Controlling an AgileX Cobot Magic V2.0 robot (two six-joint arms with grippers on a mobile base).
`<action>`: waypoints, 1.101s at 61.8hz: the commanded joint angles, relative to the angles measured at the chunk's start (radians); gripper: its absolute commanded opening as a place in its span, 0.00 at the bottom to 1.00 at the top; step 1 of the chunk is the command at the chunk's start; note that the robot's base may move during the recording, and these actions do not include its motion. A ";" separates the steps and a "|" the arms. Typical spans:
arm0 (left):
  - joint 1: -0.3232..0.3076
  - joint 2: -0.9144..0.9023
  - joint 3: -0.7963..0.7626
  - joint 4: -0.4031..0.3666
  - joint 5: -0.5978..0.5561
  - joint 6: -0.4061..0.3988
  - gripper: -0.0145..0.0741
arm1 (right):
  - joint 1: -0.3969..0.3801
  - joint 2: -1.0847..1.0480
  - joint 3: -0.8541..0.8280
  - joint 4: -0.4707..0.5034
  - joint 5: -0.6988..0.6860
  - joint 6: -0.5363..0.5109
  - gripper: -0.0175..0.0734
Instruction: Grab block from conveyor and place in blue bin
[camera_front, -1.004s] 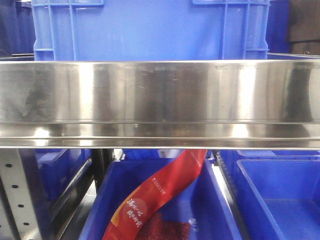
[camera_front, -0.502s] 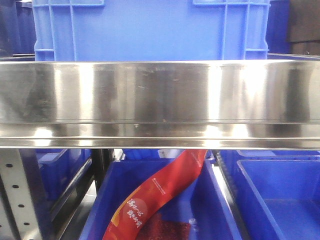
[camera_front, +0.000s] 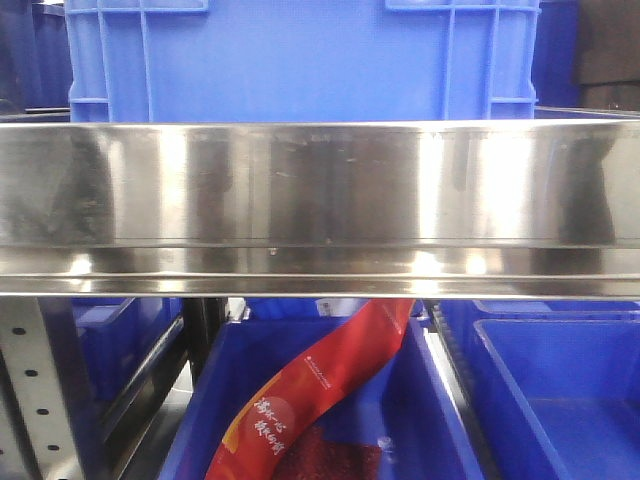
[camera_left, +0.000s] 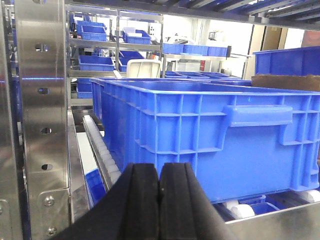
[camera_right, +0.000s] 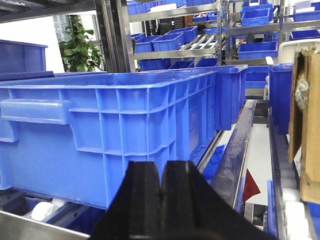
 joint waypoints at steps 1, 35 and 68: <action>0.004 -0.004 0.003 -0.006 -0.013 -0.006 0.04 | -0.003 -0.006 0.001 0.000 -0.019 -0.009 0.02; 0.004 -0.004 0.003 -0.006 -0.013 -0.006 0.04 | -0.231 -0.163 0.174 -0.004 -0.028 -0.009 0.02; 0.004 -0.004 0.003 -0.006 -0.013 -0.006 0.04 | -0.284 -0.331 0.319 -0.064 -0.006 -0.009 0.02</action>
